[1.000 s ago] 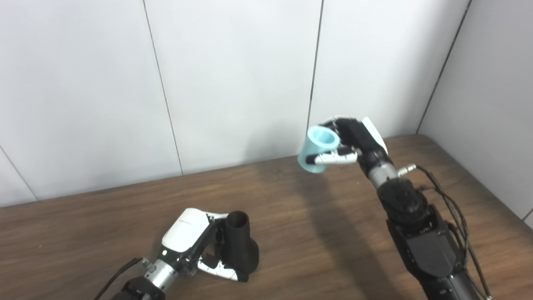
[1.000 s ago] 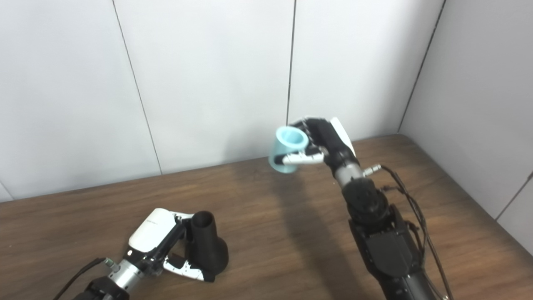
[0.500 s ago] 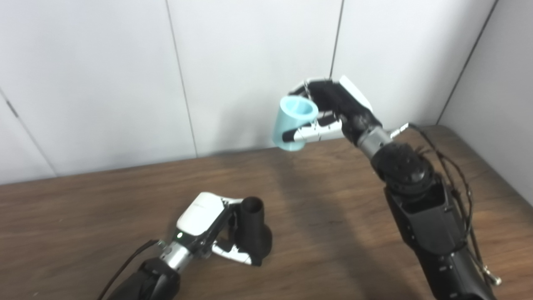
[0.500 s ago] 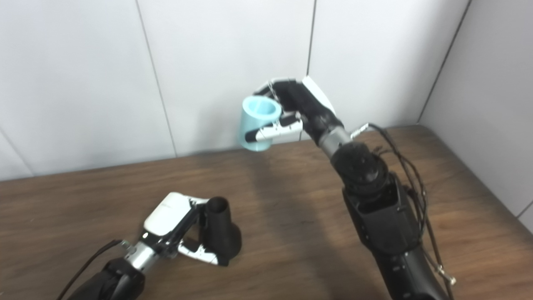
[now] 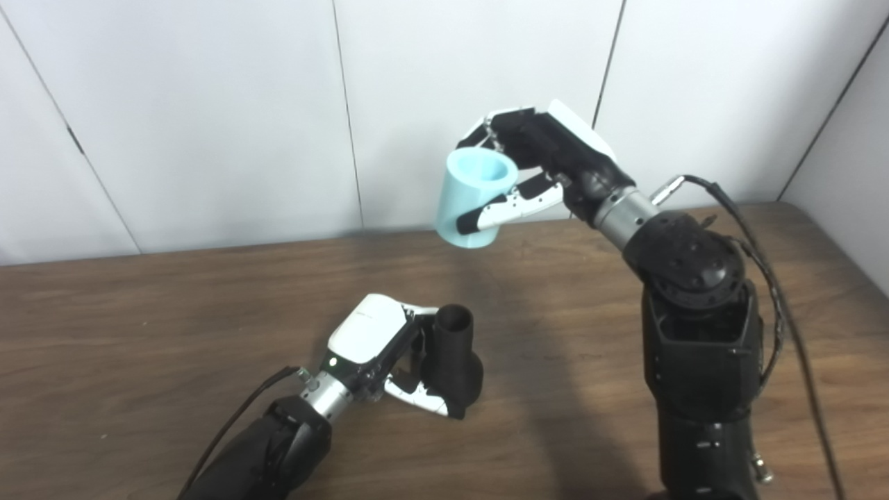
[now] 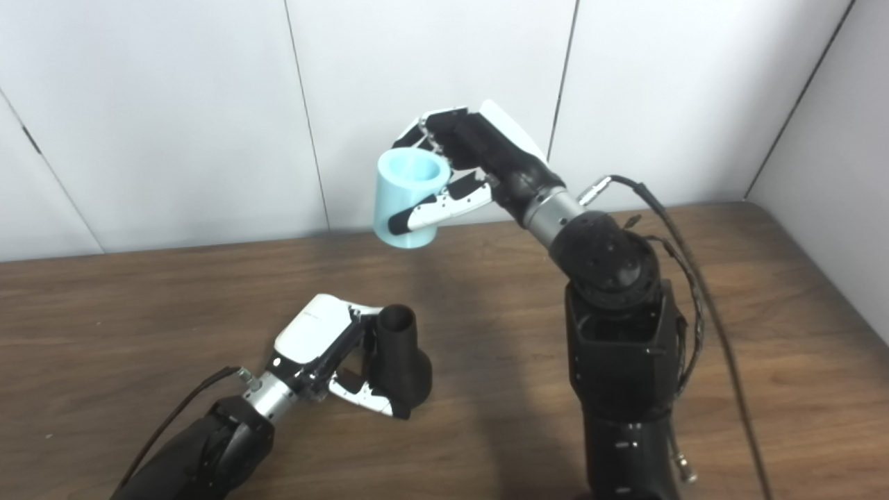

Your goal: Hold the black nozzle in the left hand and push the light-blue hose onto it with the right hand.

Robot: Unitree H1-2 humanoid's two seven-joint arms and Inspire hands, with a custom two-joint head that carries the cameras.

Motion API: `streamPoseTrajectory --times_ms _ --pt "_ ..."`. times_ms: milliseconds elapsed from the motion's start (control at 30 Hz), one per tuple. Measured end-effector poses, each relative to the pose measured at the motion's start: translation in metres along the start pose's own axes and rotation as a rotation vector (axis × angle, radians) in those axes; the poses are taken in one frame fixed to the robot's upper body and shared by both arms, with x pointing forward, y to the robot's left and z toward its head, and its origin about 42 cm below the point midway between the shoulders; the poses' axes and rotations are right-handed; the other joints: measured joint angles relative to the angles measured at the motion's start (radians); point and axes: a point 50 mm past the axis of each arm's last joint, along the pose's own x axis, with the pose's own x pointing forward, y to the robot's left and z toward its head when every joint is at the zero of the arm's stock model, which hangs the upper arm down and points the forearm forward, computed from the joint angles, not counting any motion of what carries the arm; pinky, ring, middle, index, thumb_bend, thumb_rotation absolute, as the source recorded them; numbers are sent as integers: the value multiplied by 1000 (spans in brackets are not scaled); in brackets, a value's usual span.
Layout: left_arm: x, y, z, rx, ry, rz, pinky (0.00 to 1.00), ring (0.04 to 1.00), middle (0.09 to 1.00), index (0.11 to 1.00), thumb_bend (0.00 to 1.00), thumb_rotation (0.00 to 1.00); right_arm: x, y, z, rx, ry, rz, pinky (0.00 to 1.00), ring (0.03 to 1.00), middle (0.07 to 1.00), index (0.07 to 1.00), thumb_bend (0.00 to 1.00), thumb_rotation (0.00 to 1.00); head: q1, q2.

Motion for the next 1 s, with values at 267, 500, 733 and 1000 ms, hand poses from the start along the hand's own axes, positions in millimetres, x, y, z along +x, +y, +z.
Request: streamPoseTrajectory --times_ms 267,500,733,1000 --pt "1 -1 2 -4 14 -2 258 335 451 486 526 0 -6 12 9 5 66 67 281 361 448 487 531 0 12 14" --pt "0 -1 3 -5 19 2 255 336 435 489 524 0 -10 9 1 3 123 95 318 393 463 481 532 0 21 28" --pt "0 -2 5 -7 19 0 247 327 472 482 528 0 -16 11 -1 -6 129 129 288 360 435 485 531 0 28 37" --pt "0 -2 5 -7 19 -1 240 324 472 482 528 0 -26 26 -21 3 172 201 262 336 418 492 528 0 31 46"
